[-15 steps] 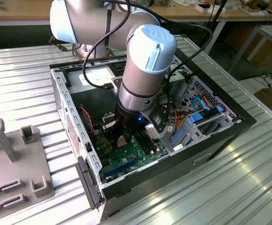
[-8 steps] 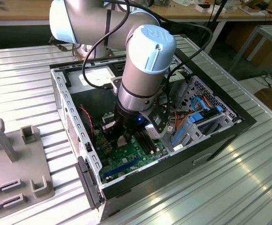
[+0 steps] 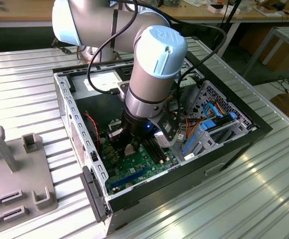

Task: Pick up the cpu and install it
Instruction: 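Place the cpu into insertion slot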

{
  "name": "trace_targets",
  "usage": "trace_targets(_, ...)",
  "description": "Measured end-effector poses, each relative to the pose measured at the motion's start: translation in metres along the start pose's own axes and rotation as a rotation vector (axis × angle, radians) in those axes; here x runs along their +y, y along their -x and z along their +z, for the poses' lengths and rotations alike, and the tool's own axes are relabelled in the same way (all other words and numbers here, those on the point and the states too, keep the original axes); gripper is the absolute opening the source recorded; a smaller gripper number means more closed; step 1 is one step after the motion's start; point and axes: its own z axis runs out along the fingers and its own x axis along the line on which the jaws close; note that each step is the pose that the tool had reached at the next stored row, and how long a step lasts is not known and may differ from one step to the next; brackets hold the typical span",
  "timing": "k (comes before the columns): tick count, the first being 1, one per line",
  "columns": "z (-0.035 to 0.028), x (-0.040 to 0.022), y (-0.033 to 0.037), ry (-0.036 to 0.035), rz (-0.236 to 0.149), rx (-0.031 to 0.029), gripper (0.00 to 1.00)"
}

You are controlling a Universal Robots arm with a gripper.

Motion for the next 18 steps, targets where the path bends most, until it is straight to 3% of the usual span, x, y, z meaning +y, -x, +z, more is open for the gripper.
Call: trace_targets(18,0.0022,-0.0005,0.0001,0.0000,0.000,-0.0018,0.47)
